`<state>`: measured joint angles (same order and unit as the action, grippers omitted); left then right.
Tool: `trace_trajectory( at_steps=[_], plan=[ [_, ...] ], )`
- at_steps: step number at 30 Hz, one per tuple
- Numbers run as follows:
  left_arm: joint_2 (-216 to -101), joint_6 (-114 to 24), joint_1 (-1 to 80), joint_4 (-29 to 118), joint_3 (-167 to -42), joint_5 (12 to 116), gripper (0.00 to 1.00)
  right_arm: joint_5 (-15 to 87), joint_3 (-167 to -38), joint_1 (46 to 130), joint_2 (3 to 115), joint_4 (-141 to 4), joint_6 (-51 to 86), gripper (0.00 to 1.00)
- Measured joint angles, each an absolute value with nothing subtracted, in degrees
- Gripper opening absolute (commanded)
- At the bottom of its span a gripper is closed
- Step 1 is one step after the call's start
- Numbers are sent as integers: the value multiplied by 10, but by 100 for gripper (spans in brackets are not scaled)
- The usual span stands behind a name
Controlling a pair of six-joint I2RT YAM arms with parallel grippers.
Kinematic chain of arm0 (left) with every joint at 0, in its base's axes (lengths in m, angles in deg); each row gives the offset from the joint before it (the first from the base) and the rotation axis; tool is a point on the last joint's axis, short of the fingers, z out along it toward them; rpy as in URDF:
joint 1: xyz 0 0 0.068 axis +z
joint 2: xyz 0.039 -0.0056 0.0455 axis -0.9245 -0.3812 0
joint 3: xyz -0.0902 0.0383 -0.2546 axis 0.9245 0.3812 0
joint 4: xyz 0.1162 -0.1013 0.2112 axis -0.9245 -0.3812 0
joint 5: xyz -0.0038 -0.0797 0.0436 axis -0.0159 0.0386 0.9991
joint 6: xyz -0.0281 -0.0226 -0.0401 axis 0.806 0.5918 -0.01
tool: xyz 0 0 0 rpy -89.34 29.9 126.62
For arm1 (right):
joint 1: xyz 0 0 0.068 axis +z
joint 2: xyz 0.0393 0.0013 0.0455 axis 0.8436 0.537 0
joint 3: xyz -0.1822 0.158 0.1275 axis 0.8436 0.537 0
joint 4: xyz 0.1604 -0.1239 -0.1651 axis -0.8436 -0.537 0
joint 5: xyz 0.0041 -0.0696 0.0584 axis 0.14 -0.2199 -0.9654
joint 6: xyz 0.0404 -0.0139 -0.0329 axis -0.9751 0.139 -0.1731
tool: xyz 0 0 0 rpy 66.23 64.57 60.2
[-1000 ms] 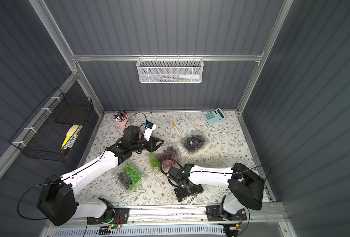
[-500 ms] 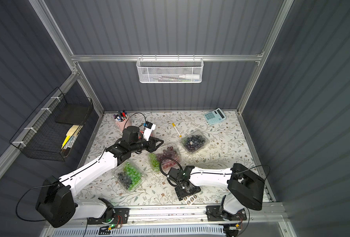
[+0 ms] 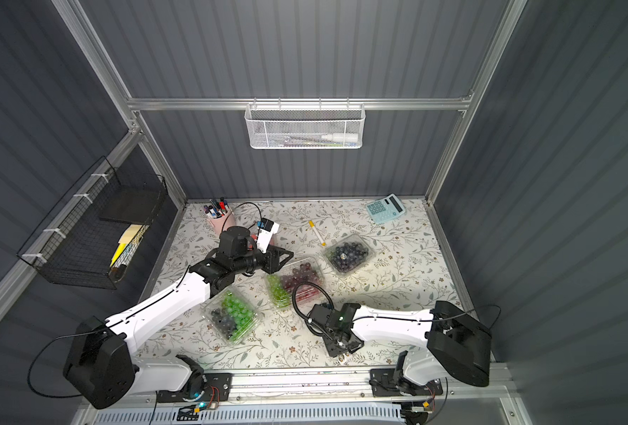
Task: Label fruit boxes
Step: Pick up the label sticker from the center of the board.
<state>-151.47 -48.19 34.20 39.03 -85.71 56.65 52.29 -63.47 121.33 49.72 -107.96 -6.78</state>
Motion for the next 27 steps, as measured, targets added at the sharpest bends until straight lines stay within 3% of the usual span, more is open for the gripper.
trace_trajectory(
  at_steps=[7, 15, 27],
  plan=[
    [-1515, -482, 342, 394, -854, 566, 45, 533, -610, 1213, 467, -1047, -55, 28],
    [-1515, -476, 342, 403, -852, 566, 45, 534, -599, 1213, 451, -1013, -47, 27],
    [-1517, -459, 342, 449, -830, 512, 48, 581, -586, 1213, 250, -1007, 7, 27]
  ],
)
